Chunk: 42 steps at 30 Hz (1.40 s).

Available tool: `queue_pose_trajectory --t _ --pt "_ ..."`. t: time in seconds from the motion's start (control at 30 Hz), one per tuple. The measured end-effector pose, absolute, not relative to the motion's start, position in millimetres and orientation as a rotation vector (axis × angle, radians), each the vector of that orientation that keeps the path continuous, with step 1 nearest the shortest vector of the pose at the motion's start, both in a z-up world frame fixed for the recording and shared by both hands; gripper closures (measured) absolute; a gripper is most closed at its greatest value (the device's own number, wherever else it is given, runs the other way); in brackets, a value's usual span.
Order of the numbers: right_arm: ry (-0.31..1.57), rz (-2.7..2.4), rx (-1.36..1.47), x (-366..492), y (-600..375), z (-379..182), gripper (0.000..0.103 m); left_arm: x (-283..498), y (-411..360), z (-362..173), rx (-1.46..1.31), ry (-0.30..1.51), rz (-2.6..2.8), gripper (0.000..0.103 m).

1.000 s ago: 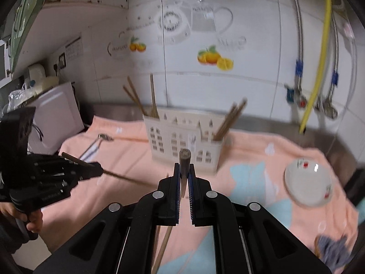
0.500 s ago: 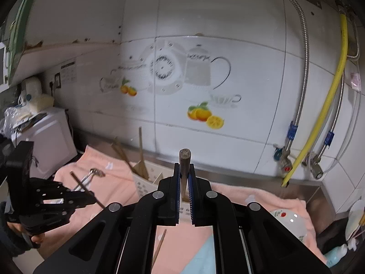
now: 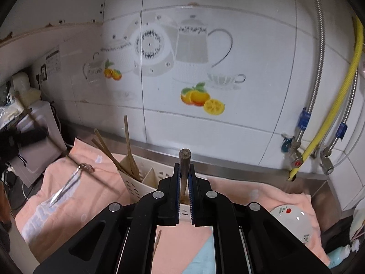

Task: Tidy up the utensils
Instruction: 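Lower both chopsticks into the holder and open both tools, then move both open tools back down to the last two chopsticks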

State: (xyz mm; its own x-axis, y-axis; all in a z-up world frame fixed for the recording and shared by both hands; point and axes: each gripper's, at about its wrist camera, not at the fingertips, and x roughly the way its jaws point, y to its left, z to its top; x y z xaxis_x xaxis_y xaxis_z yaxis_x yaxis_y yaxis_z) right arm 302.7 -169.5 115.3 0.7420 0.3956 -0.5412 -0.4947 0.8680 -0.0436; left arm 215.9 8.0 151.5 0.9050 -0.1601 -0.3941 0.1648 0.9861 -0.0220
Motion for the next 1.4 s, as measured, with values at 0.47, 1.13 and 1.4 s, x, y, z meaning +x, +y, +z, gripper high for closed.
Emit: queue_pose_trajectory --t 0.47,1.13,1.4 --pt "0.618 0.487 -0.214 321.5 -158.2 81.5 0.096 296.8 28.2 126.7 -0.073 0.466 -0.098 0.098" --pt "0.603 0.473 -0.184 315.1 -165.4 69.2 0.057 304.7 35.8 85.8 -0.090 0.555 -0.068 0.058" --pt "0.567 0.456 -0.168 296.5 -175.1 71.6 0.033 281.8 36.1 86.6 -0.075 0.536 -0.051 0.022"
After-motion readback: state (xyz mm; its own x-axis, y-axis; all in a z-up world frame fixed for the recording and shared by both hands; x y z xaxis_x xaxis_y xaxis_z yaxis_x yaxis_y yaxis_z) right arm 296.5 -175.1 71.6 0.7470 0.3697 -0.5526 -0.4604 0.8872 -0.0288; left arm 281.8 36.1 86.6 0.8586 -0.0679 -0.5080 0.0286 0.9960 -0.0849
